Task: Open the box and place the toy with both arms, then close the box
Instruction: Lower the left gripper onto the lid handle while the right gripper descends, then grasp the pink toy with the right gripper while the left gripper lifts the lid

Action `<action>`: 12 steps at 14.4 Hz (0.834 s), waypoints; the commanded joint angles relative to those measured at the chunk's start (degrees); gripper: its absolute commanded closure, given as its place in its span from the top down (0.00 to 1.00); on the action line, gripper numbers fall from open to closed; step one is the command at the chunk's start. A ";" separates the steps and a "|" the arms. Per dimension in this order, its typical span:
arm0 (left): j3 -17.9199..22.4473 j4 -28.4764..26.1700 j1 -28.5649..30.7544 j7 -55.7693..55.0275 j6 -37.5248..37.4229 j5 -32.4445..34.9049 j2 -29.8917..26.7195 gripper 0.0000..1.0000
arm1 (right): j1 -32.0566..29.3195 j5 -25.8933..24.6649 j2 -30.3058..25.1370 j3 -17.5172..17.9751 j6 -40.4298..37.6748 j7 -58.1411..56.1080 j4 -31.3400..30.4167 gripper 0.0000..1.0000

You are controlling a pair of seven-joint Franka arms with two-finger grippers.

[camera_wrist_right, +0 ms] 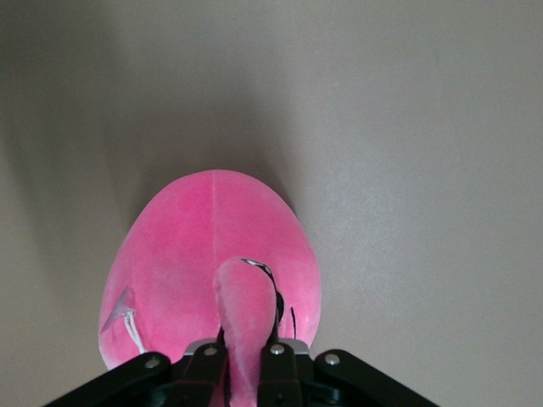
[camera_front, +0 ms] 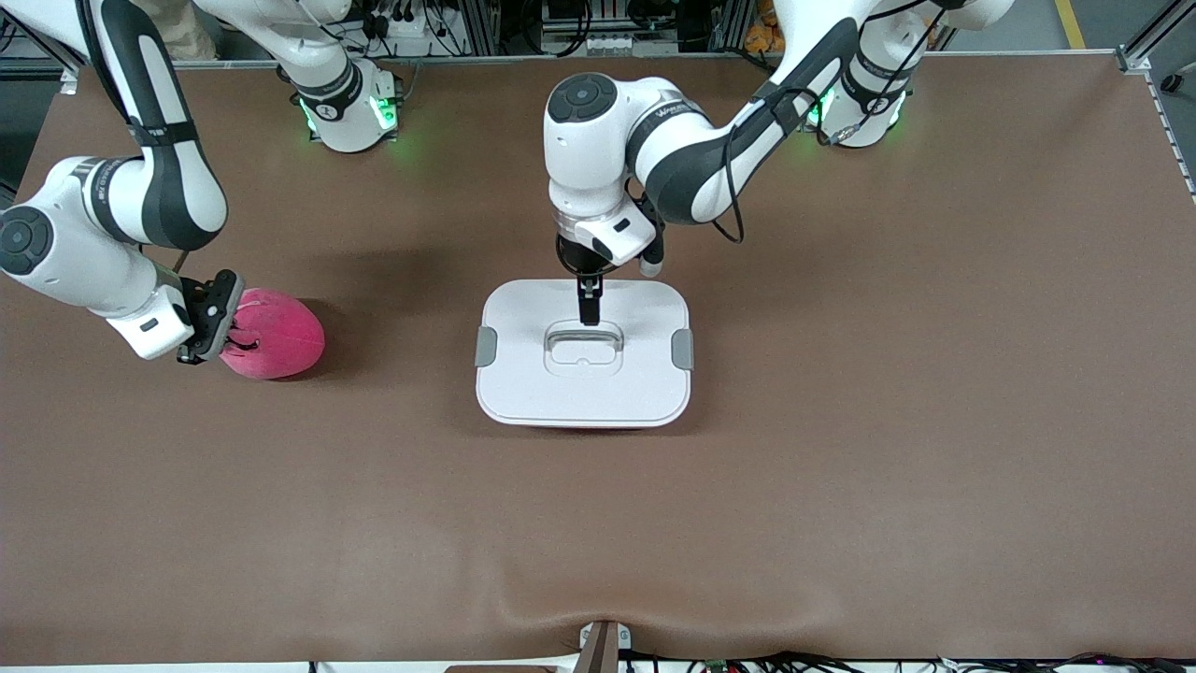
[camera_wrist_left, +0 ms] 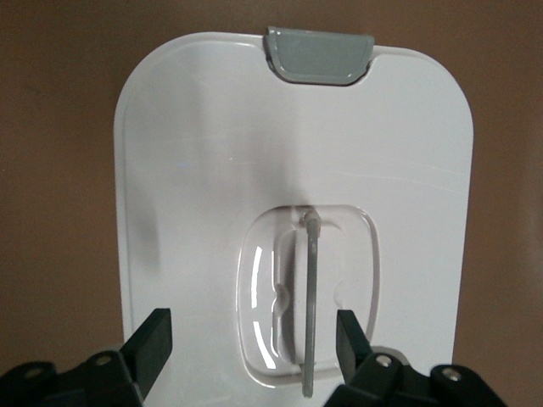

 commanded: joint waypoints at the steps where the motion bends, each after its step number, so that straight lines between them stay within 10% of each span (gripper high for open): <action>1: 0.62 1.72 -0.85 -2.64 1.05 4.77 2.27 0.80 | 0.41 2.02 -0.62 -0.36 0.07 -1.18 -0.16 0.00; 12: 0.62 1.63 -0.85 -4.50 4.38 8.73 3.51 0.65 | 0.41 2.38 -0.71 -0.36 -1.51 -0.74 6.34 0.00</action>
